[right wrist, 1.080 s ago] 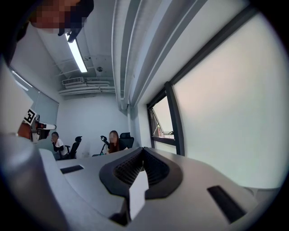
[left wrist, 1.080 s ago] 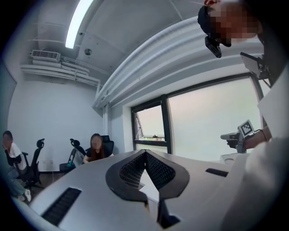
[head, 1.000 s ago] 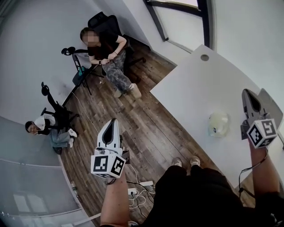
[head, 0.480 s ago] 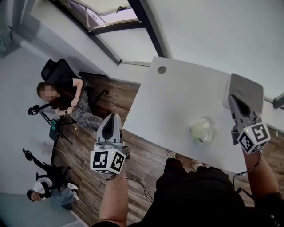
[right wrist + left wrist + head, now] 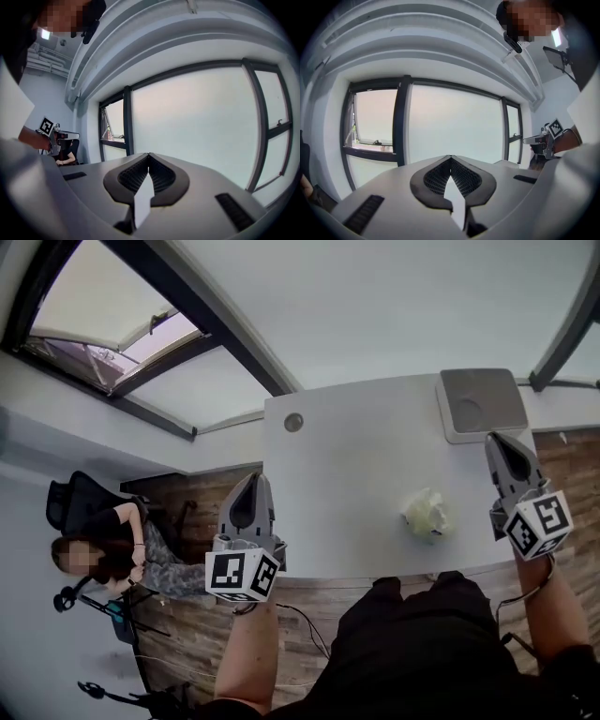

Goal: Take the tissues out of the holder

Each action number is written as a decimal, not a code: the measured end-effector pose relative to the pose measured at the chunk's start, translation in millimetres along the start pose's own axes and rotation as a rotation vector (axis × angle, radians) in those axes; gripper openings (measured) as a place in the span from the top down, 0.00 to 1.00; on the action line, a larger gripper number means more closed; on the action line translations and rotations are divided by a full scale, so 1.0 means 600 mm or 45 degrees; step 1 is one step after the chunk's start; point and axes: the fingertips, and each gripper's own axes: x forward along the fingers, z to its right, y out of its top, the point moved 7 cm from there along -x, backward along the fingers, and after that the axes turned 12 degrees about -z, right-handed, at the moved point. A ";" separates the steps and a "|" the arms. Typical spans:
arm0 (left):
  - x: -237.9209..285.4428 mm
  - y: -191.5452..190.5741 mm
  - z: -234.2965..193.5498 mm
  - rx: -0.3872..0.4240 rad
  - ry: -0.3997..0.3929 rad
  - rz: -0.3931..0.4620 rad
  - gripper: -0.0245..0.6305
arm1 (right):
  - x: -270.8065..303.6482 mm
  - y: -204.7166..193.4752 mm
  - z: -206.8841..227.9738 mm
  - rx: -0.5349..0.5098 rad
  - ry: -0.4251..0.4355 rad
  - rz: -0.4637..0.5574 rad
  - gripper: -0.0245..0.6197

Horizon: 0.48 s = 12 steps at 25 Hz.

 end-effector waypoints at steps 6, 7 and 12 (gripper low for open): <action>0.071 -0.010 0.007 0.021 -0.225 -0.032 0.96 | -0.049 -0.003 -0.035 0.046 -0.163 0.002 0.96; 0.079 -0.009 0.013 0.022 -0.255 -0.031 0.96 | -0.056 -0.003 -0.039 0.045 -0.178 0.000 0.96; 0.103 -0.022 0.051 0.026 -0.348 -0.048 0.96 | -0.075 -0.032 -0.045 0.069 -0.210 -0.032 0.96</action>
